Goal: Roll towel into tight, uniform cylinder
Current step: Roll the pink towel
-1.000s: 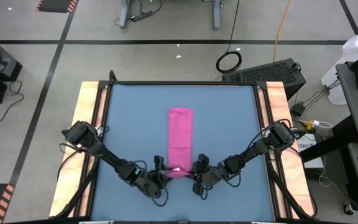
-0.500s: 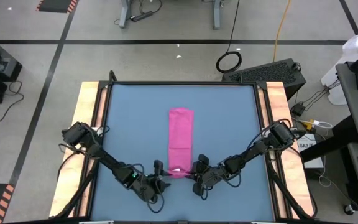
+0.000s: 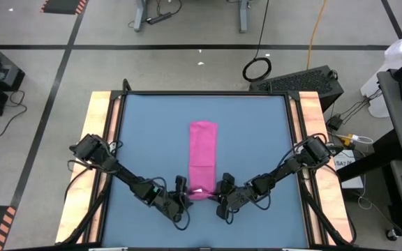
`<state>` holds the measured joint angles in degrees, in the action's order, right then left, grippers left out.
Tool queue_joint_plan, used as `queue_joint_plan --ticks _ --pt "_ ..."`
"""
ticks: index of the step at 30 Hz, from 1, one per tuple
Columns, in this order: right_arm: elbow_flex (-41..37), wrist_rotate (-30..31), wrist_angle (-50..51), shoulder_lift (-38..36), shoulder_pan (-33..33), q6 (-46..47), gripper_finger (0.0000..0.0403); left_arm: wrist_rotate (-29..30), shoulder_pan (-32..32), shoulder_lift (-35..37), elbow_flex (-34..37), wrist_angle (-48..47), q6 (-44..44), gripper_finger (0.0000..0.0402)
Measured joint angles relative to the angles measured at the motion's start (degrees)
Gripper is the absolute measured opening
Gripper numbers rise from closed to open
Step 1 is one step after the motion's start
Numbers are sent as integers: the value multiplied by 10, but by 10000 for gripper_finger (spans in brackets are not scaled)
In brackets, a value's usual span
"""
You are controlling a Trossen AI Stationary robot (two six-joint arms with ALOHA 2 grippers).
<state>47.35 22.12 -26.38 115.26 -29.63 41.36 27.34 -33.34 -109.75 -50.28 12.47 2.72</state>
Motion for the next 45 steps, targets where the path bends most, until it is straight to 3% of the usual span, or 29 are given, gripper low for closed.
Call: queue_joint_plan --ticks 4,9,11,18,28,35,45 --pt "0 0 -5 0 0 0 19 18 -4 0 0 0 -1 173" --pt "0 0 -5 0 0 0 19 142 -33 0 0 4 -3 163" --pt "0 0 -5 0 0 0 19 162 -48 0 0 6 -9 171" --pt "0 0 -5 0 0 0 19 159 -78 0 0 32 -35 212" --pt "0 0 -5 0 0 2 19 87 -42 -30 0 50 -57 216" --pt "0 -10 -5 0 1 2 19 89 -36 -40 -2 61 -56 216" --pt "0 -11 -5 0 1 2 19 146 -51 -42 -1 66 -60 216"
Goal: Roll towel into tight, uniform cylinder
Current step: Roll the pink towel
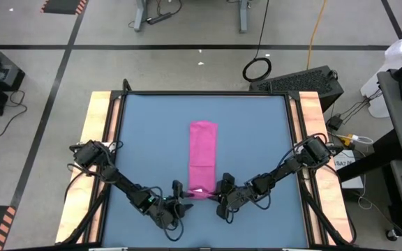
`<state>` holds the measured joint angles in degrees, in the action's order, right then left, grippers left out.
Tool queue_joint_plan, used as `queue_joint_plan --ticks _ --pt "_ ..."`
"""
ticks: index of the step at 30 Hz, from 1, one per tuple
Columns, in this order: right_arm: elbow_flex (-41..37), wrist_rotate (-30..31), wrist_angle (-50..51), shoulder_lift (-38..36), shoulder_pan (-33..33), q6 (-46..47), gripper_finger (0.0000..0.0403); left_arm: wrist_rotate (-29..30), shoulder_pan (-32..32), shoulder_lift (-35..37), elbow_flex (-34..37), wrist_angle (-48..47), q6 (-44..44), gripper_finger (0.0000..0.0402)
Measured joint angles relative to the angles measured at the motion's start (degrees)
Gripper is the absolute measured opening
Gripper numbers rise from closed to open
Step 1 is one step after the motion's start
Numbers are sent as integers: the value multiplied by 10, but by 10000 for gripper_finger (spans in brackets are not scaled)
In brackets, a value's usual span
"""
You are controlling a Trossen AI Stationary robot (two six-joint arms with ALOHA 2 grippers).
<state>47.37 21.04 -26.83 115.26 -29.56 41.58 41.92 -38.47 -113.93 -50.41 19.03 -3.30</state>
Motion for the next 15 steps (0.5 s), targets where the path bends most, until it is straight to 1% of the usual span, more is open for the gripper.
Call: queue_joint_plan --ticks 5,10,15 --pt "0 -11 -2 0 -1 0 19 -16 10 -1 0 -4 16 216" --pt "0 -12 -1 0 -1 2 19 -18 14 -1 0 -4 17 216" --pt "0 -10 -1 0 -1 2 19 -35 21 -1 1 -18 40 216"
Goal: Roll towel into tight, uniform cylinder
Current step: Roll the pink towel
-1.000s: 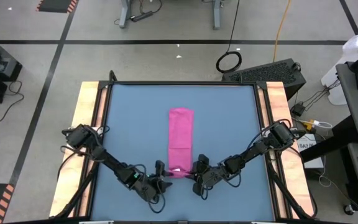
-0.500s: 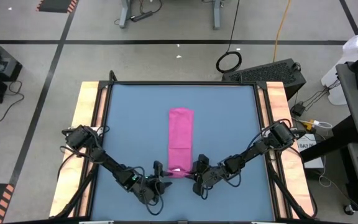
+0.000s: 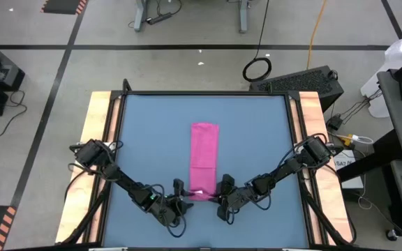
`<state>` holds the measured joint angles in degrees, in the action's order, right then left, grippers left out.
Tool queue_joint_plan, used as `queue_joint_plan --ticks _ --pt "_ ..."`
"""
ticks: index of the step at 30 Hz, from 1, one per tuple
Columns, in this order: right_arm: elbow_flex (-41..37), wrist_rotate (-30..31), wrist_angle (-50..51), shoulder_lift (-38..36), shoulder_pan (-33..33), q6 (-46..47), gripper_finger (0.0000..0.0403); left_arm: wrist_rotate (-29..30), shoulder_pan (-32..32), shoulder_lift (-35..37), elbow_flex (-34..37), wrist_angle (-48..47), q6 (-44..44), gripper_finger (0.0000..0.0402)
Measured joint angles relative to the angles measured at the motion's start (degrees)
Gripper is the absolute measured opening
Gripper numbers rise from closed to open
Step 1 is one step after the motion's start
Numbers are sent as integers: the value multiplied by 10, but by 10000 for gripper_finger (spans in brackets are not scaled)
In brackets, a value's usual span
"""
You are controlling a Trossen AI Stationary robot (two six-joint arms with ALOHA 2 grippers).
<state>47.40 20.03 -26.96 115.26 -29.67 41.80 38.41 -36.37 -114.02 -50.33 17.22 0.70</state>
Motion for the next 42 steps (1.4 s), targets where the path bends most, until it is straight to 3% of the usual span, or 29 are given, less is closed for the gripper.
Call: queue_joint_plan --ticks 9,21,26,31,37,42 --pt "0 -4 0 0 0 10 19 -24 26 -1 0 -2 26 207" --pt "0 -10 -16 -4 1 10 25 -69 38 0 -1 -26 76 73" --pt "0 -5 -4 -17 0 -19 62 -93 48 0 -1 -40 109 50" --pt "-3 20 47 -51 -10 -121 116 -129 62 2 0 -41 149 43" --pt "-2 99 53 -85 -47 -215 167 -168 74 10 0 -54 200 43" --pt "-1 136 46 -80 -71 -238 182 -184 76 23 0 -67 235 42"
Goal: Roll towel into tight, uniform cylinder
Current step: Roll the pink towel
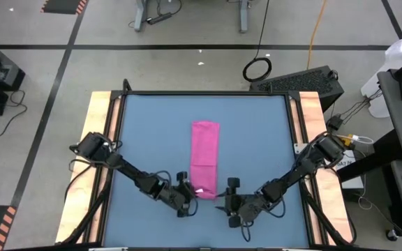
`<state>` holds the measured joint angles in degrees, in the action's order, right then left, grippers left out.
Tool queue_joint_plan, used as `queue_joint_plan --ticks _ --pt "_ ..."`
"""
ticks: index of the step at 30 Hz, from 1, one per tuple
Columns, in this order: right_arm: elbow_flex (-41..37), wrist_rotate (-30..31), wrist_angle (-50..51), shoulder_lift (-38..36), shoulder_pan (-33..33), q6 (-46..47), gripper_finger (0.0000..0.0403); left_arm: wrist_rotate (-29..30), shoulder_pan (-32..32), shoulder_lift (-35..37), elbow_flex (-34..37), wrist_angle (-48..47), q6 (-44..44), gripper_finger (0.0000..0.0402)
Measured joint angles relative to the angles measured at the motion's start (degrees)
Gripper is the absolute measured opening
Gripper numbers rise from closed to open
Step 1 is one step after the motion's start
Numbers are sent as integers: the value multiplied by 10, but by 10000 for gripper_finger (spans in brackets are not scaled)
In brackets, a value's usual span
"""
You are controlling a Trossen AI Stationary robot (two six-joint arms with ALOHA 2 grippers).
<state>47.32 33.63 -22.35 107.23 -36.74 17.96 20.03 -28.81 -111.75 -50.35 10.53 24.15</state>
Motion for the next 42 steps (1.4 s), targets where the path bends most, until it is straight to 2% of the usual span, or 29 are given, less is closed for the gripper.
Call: queue_joint_plan --ticks 7,20,31,37,42 --pt "0 -7 -78 35 0 -62 181 -43 15 5 0 -8 41 42" --pt "0 -3 -70 53 22 -54 180 -82 29 7 0 -12 86 42" --pt "0 -10 -40 53 40 -15 180 -87 30 7 0 -12 100 42" --pt "1 -47 -19 58 61 31 180 -87 30 7 0 -12 96 42" --pt "2 -57 -17 62 70 62 145 -76 29 7 0 -10 97 48"
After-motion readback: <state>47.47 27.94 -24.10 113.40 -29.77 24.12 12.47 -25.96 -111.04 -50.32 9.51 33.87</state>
